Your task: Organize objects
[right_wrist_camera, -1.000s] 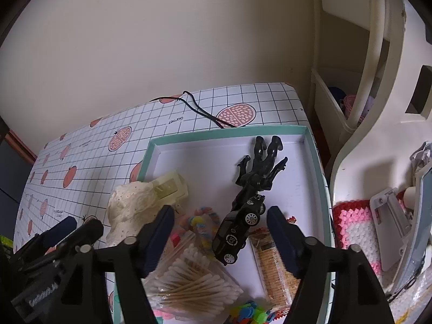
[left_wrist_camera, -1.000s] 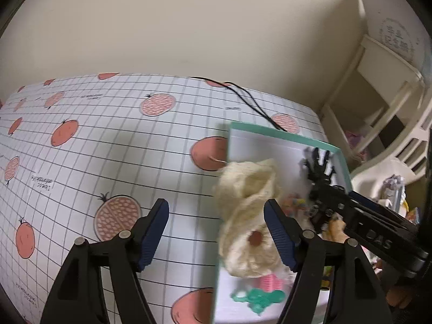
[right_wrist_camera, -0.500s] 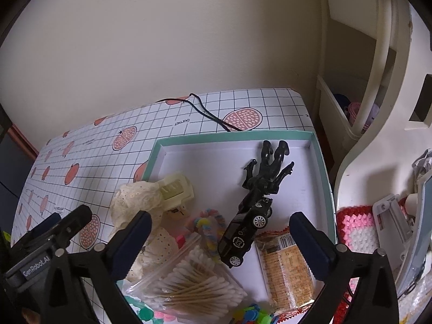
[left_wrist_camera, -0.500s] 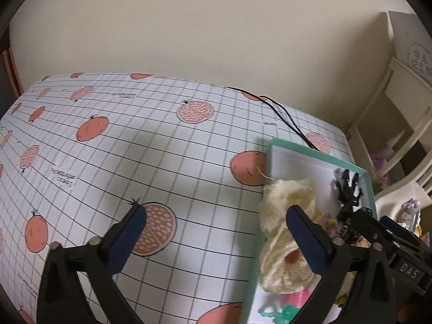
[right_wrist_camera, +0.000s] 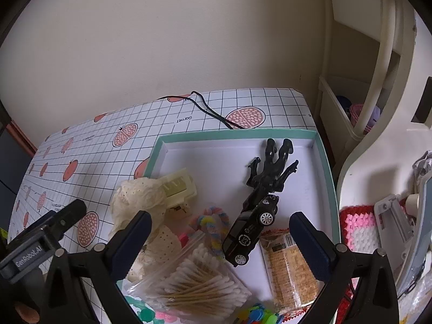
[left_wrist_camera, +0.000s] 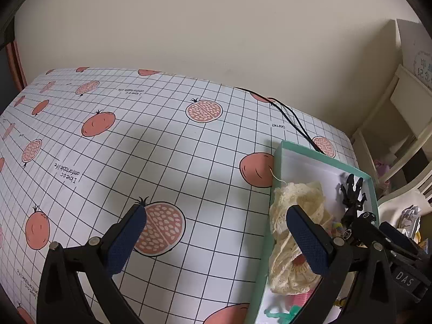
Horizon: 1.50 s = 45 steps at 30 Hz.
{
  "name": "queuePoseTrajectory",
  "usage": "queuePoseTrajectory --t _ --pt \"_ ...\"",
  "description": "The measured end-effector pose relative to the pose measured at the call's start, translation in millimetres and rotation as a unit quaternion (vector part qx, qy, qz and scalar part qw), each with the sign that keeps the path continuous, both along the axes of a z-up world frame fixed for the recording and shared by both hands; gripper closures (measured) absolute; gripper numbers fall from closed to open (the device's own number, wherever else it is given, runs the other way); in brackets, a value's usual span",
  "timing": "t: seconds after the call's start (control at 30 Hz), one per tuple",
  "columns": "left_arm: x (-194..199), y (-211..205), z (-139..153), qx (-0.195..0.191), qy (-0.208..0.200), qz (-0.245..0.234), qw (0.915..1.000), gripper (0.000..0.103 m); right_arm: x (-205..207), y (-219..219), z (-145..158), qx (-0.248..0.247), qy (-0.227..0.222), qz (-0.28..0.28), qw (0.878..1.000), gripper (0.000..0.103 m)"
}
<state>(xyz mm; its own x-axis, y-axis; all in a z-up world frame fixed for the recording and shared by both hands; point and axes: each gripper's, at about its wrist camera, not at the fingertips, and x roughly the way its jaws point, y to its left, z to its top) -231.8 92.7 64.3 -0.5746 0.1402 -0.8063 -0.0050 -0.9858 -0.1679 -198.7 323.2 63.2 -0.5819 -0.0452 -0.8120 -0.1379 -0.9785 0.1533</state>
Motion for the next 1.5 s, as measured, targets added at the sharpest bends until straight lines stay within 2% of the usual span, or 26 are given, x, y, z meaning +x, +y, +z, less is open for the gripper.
queuePoseTrajectory --t 0.13,0.33,0.5,0.87,1.0,1.1,1.3,1.5 --pt "4 -4 5 -0.007 -0.001 -0.002 1.0 0.0 4 -4 0 0.005 -0.004 -0.004 1.0 0.0" --pt "16 -10 20 -0.029 0.029 -0.004 0.9991 0.0 15 -14 10 0.022 -0.004 -0.004 1.0 0.0" --pt "28 -19 29 -0.043 0.035 -0.004 0.9985 0.0 27 -24 19 0.022 -0.001 -0.01 1.0 0.0" --pt "71 -37 35 -0.049 0.04 -0.009 0.998 0.0 72 -43 33 0.025 -0.001 -0.031 0.999 0.0" --pt "89 -38 35 -0.07 0.041 -0.014 0.9966 0.0 93 -50 32 0.032 0.001 -0.031 0.999 0.0" --pt "103 -42 36 -0.062 0.044 -0.019 0.997 0.0 109 -54 29 0.027 -0.001 -0.035 0.999 0.0" --pt "129 -46 36 -0.072 0.055 -0.033 0.9954 0.0 135 -62 23 0.03 -0.001 -0.033 0.999 0.0" --pt "151 -56 24 -0.063 0.049 -0.034 0.9962 0.0 160 -67 15 0.026 0.001 -0.037 0.999 0.0"
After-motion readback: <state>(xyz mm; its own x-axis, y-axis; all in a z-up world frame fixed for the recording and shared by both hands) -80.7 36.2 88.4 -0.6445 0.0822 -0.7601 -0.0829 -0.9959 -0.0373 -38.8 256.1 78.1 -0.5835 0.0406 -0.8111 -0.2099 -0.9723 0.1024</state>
